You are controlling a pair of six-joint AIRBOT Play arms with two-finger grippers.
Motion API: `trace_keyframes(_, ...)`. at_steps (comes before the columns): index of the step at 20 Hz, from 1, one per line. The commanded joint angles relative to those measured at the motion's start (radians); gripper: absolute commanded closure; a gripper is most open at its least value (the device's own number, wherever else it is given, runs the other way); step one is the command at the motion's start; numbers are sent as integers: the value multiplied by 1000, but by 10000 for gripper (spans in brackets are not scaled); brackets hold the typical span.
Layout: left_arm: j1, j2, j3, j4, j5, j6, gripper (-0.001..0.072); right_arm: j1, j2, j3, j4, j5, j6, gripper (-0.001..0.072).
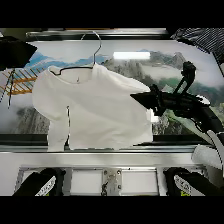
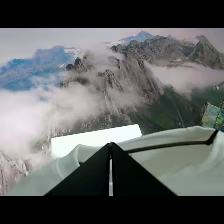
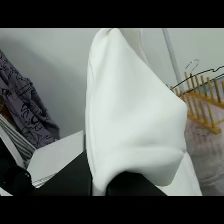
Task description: Fold the clothes and pants, and hang the long-sleeved shirts on hangers.
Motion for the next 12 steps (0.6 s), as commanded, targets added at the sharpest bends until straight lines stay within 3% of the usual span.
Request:
trace_keyframes(1,1,24,-1,-2,0,-1,697,-14,29,4,45,-125,-5,696)
trace_keyframes(5,1,15,0,-3,-8,-1,697,-143,140,65,33,-316,5,697)
trace_keyframes(12,-26,-79,0,-60,-4,0,697,-573,268,288,-285,-515,266,697)
